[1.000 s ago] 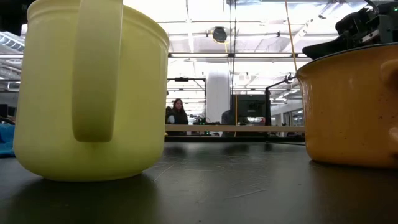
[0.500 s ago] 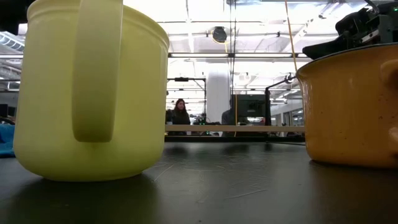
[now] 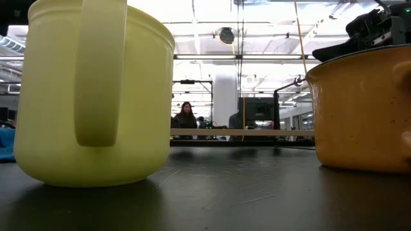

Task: Stack small to large cups/mugs on shelf
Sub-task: Put the brown mug on the shelf

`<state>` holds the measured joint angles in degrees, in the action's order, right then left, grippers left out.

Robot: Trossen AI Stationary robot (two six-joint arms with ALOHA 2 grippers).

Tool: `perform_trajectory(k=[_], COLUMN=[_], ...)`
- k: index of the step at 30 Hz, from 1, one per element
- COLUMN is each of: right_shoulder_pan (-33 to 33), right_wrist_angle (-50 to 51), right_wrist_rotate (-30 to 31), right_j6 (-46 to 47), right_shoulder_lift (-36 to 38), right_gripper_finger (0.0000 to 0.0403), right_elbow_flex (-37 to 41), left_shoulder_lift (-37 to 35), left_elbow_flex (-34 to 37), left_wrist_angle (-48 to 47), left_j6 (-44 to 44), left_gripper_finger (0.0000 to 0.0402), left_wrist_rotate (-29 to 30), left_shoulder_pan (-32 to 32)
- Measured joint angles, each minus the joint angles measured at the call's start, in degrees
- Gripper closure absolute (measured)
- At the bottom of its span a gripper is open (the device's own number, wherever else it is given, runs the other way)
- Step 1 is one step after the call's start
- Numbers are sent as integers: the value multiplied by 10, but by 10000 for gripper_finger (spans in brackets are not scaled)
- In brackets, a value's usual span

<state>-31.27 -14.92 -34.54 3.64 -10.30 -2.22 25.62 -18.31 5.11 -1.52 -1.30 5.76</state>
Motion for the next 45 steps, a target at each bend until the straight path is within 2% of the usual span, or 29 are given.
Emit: perform_trajectory(k=[12, 22, 30, 39, 45], right_shoulder_pan=[0, 0, 0, 0, 0], right_wrist_angle=[3, 1, -2, -3, 14], right_wrist_rotate=[0, 0, 0, 0, 0], right_j6=[0, 0, 0, 0, 0], right_shoulder_lift=[0, 0, 0, 0, 0], right_gripper_finger=[403, 403, 403, 403, 403], right_elbow_flex=[0, 0, 0, 0, 0], left_shoulder_lift=[-44, -67, -66, -66, -66], left_elbow_flex=[40, 119, 122, 122, 122], left_wrist_angle=[-4, 76, 92, 111, 109], left_j6=[-23, 3, 44, 44, 48], left_gripper_finger=[398, 398, 398, 398, 398], left_wrist_rotate=[18, 32, 53, 110, 114], left_shoulder_pan=[0, 0, 0, 0, 0])
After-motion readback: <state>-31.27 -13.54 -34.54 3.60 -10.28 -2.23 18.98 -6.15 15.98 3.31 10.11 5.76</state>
